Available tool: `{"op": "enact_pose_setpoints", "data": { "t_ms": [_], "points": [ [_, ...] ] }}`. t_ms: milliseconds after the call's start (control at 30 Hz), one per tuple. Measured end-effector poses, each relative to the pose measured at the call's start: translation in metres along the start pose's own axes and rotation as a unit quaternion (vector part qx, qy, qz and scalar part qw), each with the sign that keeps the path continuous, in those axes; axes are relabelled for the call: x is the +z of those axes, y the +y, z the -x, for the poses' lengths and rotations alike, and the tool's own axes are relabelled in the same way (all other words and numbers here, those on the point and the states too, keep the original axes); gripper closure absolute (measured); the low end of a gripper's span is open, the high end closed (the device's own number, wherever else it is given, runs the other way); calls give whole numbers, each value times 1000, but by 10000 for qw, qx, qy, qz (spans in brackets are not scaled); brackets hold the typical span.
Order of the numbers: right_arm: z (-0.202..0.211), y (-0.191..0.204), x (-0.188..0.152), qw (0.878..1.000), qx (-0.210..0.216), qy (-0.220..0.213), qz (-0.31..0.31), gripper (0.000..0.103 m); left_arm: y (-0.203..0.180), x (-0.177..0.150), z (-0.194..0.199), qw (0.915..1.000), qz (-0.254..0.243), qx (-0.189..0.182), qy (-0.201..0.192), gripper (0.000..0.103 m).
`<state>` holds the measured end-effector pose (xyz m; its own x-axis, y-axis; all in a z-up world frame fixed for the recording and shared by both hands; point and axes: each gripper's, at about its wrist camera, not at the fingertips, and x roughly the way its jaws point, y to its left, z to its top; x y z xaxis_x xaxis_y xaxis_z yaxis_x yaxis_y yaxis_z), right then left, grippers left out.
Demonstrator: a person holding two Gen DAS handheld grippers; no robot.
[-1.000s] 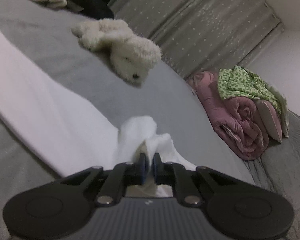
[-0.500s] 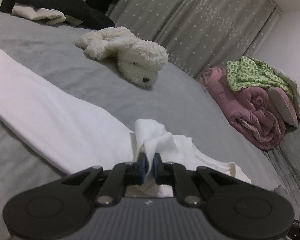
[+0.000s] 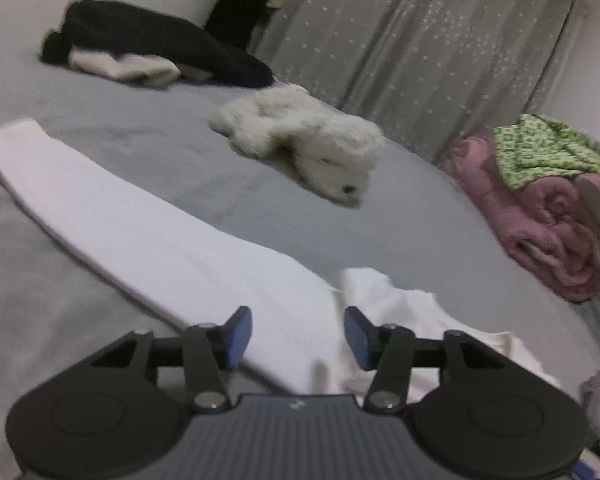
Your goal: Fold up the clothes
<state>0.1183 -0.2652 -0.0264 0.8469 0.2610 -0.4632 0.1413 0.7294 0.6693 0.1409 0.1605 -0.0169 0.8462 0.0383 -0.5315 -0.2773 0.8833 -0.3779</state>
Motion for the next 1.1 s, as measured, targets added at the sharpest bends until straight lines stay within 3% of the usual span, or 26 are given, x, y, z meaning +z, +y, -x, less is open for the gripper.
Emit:
{"op": "enact_pose_setpoints", "data": {
  "t_ms": [100, 333, 500, 700, 767, 800, 833, 900, 967, 1100],
  "points": [
    [2, 6, 1, 10000, -33, 67, 13, 53, 8, 4, 7, 9995, -16, 310, -58, 38],
    [9, 9, -6, 9998, 20, 157, -83, 49, 29, 11, 10, 9952, 31, 948, -246, 36],
    [4, 8, -14, 9995, 1, 256, -158, 49, 48, 14, 0, 9831, 298, 1764, -400, 36],
    [0, 35, -14, 9984, 74, 293, 475, 49, 71, 28, -14, 9732, 757, 2047, -718, 37],
    [-4, 49, -17, 9964, 159, 357, 758, 49, 80, 35, -18, 9705, 937, 2065, -813, 41],
    [-6, 58, -20, 9944, 196, 415, 949, 49, 85, 38, -20, 9685, 1036, 2097, -856, 49],
    [-9, 67, -25, 9923, 233, 457, 1130, 49, 91, 41, -22, 9663, 1135, 2129, -899, 68],
    [-15, 85, -34, 9863, 319, 547, 1522, 49, 101, 46, -23, 9635, 1298, 2138, -958, 97],
    [-20, 105, -44, 9784, 429, 629, 1920, 49, 108, 49, -21, 9607, 1423, 2149, -1033, 97],
    [-37, 147, -65, 9588, 679, 689, 2670, 49, 89, 51, -3, 9473, 1251, 2480, -1595, 99]
  ]
}}
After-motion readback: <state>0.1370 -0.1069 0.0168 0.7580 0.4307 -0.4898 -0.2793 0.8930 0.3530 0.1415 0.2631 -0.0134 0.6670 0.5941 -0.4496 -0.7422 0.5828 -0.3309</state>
